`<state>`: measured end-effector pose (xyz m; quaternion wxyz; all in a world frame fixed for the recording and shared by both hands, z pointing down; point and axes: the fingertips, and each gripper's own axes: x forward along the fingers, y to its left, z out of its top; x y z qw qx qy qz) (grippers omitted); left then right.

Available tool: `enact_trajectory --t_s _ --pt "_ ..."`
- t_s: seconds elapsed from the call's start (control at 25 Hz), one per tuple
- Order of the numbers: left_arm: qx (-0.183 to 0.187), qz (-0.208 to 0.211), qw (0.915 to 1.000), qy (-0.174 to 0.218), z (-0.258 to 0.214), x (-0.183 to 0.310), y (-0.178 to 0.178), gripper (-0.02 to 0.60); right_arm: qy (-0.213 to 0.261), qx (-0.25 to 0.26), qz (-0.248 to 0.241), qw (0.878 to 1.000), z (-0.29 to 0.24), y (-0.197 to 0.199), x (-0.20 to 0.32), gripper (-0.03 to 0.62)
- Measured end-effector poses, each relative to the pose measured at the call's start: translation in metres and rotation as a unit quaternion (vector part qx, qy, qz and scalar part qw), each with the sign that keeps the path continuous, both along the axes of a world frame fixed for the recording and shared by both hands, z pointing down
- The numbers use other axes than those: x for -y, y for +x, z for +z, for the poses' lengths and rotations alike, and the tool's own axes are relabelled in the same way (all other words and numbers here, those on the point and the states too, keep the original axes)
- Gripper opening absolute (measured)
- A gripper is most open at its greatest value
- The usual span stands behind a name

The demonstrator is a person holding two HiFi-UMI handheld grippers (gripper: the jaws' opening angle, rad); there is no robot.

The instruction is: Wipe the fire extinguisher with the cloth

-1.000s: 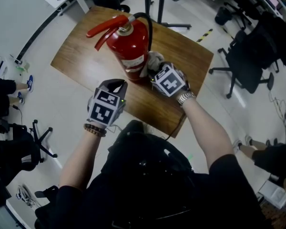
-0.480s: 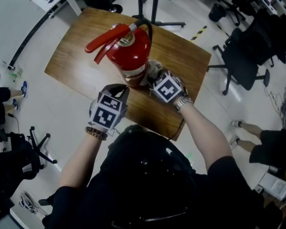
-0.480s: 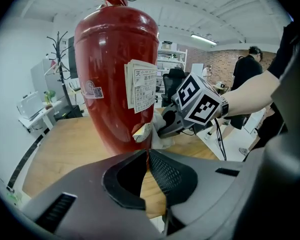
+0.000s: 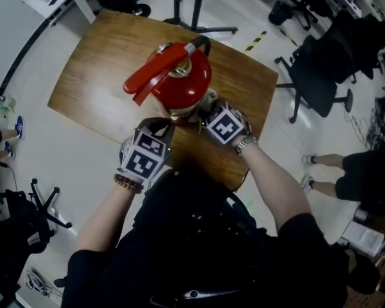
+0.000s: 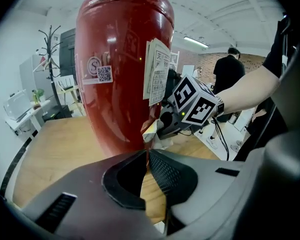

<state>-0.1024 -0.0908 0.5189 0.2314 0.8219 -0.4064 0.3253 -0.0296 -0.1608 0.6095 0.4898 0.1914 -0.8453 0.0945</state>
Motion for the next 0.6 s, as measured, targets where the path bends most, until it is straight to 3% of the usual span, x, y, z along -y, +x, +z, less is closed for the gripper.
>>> enact_trajectory --t_s 0.32,0.6 --pt "0.010 -0.023 0.9995 -0.018 0.014 -0.008 0.005 0.012 -0.002 0.002 -0.010 1.000 0.007 0.001 0.006 0.074" --pt "0.022 -0.097 0.9949 -0.020 0.010 -0.018 0.025 0.012 -0.005 0.015 -0.042 0.999 0.006 0.010 0.003 0.074"
